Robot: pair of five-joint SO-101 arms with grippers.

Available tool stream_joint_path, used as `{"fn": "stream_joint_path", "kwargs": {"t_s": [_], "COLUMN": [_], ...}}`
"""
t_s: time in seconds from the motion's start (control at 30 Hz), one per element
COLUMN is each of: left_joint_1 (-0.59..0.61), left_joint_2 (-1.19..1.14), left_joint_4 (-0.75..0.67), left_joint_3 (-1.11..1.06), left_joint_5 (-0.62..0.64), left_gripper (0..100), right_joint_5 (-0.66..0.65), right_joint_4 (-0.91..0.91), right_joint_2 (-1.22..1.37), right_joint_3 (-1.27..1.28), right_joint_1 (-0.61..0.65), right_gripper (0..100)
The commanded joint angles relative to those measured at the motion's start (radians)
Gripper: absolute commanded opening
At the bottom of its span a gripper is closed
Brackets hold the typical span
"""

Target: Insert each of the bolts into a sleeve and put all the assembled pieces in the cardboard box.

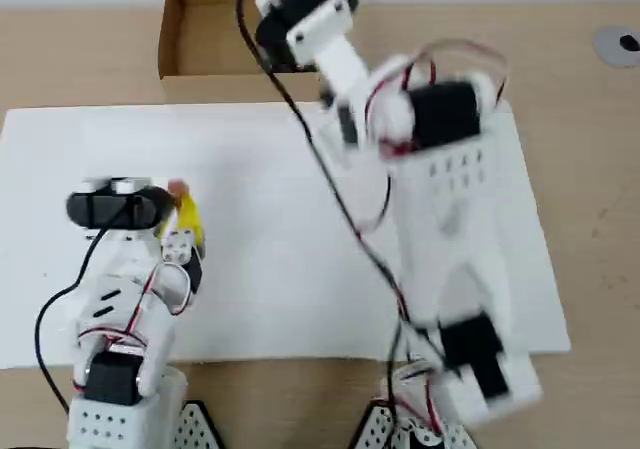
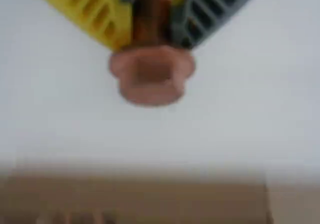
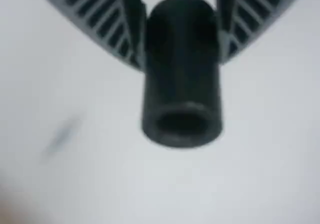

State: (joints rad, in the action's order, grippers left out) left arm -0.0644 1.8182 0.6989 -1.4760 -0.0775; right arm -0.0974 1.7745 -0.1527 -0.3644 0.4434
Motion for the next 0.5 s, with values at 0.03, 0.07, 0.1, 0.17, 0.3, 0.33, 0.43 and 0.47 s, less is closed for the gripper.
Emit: {"fn": "stream_joint_path", "kwargs": {"t_s": [0.03,0.07,0.1,0.17,0.3,0.33,0.43,0.47], "left_joint_1": [-0.006,-0.006,-0.006,-0.018,-0.021,-0.012,-0.014,-0.014], "left_joint_2": [0.010,0.010,0.008,0.005,0.010,0.010,0.010,0.010], "left_joint_4": [-0.121,-0.130,-0.130,-0.126,-0.078,-0.049,0.040,0.064], "left_joint_3": [0.241,0.316,0.379,0.423,0.379,0.381,0.439,0.462], "left_joint_5": [0.017,0.049,0.071,0.095,0.086,0.091,0.094,0.109], "left_gripper": [0,0,0,0,0,0,0,0], "right_joint_5": [0.130,0.124,0.120,0.115,0.115,0.115,0.104,0.083], "right_joint_4": [-0.137,-0.204,-0.273,-0.428,-0.790,-0.887,-1.192,-1.298], "right_joint_2": [-0.303,-0.355,-0.409,-0.515,-0.720,-0.771,-0.912,-0.960], "right_joint_3": [0.547,0.624,0.697,0.834,1.150,1.236,1.488,1.569], "right_joint_1": [0.133,0.151,0.165,0.188,0.166,0.162,0.163,0.171], "right_gripper": [1.2,1.2,1.2,1.2,1.2,1.2,1.2,1.2]}}
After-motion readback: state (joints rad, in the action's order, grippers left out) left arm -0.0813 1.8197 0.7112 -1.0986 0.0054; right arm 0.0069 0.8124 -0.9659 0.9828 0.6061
